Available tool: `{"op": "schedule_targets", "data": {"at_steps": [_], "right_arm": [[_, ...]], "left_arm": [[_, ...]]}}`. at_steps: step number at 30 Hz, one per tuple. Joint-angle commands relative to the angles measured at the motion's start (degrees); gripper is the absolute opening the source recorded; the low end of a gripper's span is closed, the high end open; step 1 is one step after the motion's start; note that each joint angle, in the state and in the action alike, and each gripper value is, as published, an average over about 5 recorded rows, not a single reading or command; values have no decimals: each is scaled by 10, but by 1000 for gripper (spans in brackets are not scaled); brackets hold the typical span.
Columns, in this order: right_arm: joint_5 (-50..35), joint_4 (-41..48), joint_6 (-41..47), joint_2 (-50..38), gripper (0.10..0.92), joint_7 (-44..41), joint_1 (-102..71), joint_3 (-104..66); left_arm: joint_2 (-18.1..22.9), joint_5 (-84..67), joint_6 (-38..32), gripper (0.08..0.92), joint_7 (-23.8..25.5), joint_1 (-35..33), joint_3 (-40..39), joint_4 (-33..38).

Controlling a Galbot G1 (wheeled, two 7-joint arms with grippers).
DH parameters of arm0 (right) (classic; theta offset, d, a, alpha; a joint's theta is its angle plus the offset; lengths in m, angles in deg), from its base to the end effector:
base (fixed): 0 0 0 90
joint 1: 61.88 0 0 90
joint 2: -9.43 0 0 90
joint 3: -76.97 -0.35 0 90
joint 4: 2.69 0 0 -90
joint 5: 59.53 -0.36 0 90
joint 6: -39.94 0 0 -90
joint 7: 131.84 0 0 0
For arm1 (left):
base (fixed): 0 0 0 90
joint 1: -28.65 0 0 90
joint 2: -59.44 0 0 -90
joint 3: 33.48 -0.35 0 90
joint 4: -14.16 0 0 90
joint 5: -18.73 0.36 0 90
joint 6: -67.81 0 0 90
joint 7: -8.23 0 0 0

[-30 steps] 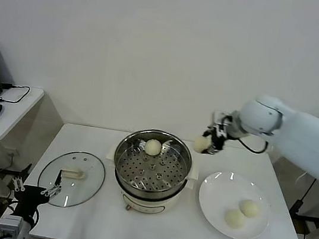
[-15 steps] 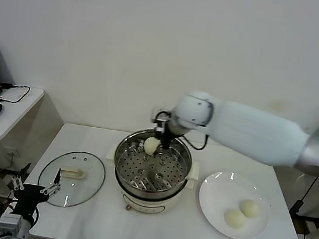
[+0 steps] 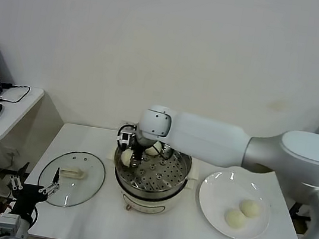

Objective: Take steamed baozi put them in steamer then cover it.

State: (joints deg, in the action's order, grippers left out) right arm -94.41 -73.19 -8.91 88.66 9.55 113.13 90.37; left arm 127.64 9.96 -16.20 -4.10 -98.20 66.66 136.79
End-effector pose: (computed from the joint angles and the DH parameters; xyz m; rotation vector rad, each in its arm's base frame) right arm 0.5148 0.2364 -0.1239 1.3785 -1.5393 1.3687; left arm 0.1639 0.1074 -0.2789 0.2381 -2.9845 -0.4168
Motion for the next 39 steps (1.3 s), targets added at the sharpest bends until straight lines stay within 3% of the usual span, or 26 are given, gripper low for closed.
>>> {"op": "schedule_targets", "data": {"at_steps": [1,6,9,24,30,39], "right_arm": [[4,21,5,18,644,5,-11,3],[9,-18,5,-26,780,-28,34,2],[12,-52,4,-66,816,-67,77,3],[167,-260,-135,-399,823,-264,181,37],[240,-295,-187,-518,823,-275,145,36],[356,-286,-224,-593,823,-247,-24,-39]], "left_arm": [[1,0,0,823,0,0,0,2],[2,0,0,823,1,1,0,1],[1,0,1,823,1,1,-1,0],[-1,2,1,823,2,0,-5,4],[1,3,1,823,1,-2,-4,3],[6,8,1,823,1,-6,-3,2]]}}
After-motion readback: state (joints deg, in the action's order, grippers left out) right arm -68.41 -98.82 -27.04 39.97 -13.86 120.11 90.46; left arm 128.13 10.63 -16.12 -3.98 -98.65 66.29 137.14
